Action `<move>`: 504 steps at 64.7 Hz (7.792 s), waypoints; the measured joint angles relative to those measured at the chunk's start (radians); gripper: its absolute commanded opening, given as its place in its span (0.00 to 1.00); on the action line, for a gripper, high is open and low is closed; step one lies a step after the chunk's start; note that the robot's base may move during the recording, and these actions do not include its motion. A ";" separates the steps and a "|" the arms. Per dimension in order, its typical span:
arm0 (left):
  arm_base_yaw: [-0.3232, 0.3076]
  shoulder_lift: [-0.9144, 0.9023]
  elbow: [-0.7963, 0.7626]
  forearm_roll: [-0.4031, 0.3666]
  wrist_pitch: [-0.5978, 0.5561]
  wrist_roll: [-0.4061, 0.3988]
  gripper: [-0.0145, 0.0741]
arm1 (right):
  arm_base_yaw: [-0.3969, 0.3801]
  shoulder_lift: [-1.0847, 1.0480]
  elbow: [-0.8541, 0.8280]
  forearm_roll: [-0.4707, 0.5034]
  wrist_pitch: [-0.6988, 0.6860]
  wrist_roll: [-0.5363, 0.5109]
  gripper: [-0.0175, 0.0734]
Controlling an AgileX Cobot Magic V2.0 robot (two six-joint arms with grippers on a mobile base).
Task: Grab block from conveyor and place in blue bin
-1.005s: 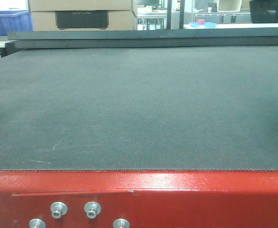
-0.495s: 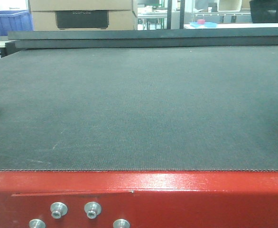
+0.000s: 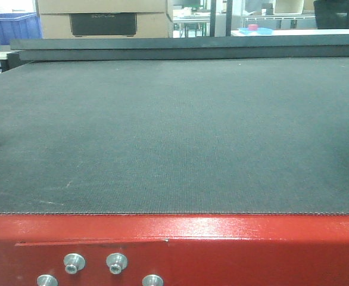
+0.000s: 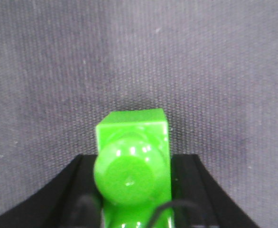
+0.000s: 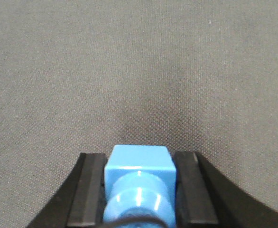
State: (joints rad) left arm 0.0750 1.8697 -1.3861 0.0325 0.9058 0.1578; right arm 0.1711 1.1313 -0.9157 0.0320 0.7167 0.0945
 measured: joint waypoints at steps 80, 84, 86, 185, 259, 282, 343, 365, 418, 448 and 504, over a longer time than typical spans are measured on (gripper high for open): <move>-0.237 -1.018 0.522 -0.043 -0.211 -0.151 0.04 | 0.043 -0.156 0.204 -0.078 -0.105 0.000 0.02; -0.237 -1.058 0.522 -0.043 -0.214 -0.151 0.04 | 0.060 -0.212 0.204 -0.087 -0.103 0.000 0.02; -0.237 -1.082 0.522 -0.043 -0.216 -0.151 0.04 | 0.067 -0.237 0.204 -0.088 -0.102 0.000 0.02; -0.237 -1.224 0.426 -0.043 -0.127 -0.158 0.04 | 0.079 -0.552 -0.038 -0.095 0.131 0.000 0.02; -0.237 -1.224 0.426 -0.042 -0.127 -0.158 0.04 | 0.079 -0.552 -0.038 -0.095 0.131 0.000 0.02; -0.237 -1.224 0.426 -0.042 -0.127 -0.158 0.04 | 0.079 -0.552 -0.038 -0.095 0.131 0.000 0.02; -0.237 -1.224 0.426 -0.042 -0.127 -0.158 0.04 | 0.079 -0.552 -0.040 -0.095 0.131 0.000 0.02; -0.237 -1.224 0.426 -0.042 -0.127 -0.158 0.04 | 0.079 -0.552 -0.040 -0.095 0.131 0.000 0.02; -0.237 -1.224 0.426 -0.042 -0.127 -0.158 0.04 | 0.079 -0.552 -0.040 -0.095 0.131 0.000 0.02; -0.237 -1.224 0.426 -0.042 -0.127 -0.158 0.04 | 0.079 -0.552 -0.040 -0.095 0.131 0.000 0.02; -0.237 -1.224 0.425 -0.042 -0.127 -0.158 0.04 | 0.079 -0.552 -0.040 -0.095 0.131 0.000 0.02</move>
State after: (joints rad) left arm -0.1625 0.6460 -0.9613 -0.0091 0.7792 0.0000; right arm 0.2501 0.5796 -0.9559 -0.0629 0.8473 0.0945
